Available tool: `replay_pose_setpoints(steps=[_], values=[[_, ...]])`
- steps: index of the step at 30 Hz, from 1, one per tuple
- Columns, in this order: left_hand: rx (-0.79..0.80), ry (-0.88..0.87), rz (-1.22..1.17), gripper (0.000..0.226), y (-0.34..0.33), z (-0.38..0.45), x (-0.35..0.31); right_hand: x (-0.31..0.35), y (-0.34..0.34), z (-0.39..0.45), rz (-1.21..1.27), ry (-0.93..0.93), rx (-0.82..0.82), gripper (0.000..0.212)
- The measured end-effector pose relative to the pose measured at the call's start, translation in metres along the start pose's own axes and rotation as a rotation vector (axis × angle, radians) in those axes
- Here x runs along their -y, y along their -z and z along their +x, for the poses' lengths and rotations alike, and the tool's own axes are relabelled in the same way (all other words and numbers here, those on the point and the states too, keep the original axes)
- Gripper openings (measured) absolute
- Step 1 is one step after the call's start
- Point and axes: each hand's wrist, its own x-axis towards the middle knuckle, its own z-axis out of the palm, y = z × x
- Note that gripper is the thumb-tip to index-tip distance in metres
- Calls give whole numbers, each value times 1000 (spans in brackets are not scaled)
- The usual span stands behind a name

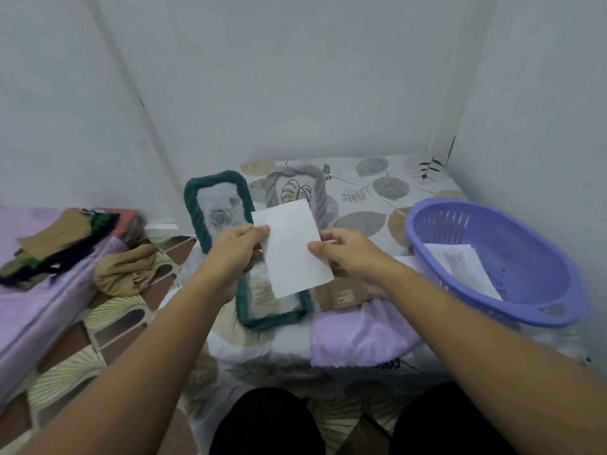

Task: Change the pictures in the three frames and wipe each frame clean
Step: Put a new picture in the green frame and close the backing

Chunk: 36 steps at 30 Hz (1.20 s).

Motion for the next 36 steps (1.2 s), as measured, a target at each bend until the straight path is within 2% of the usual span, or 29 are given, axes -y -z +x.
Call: replay_pose_setpoints(steps=[2, 6, 9, 11, 15, 23, 27, 29, 36], values=[[-40, 29, -38, 29, 13, -2, 10, -7, -15, 10, -37, 19, 38, 6], [-67, 40, 19, 17, 27, -7, 39, -17, -43, 23, -17, 14, -75, 12], [-117, 25, 124, 5, 29, -9, 57, -22, -50, 21, -342, 37, -88, 16], [-138, -3, 187, 7, 31, -5, 68, -26, -49, 23, -550, 60, -69, 19], [-168, -7, 353, 14, 31, 6, 81, -25, -50, 30, -681, 31, -77, 17], [-183, -54, 491, 18, 30, 17, 94, -30, -51, 33, -771, 21, -96, 25], [-178, -70, 546, 20, 31, 17, 98, -32, -51, 33, -717, 13, -70, 25], [-173, -85, 564, 21, 30, 16, 99, -30, -50, 31, -797, 26, -80, 25], [-187, -155, 520, 29, 32, 9, 106, -42, -54, 38, -743, 34, -87, 33]])
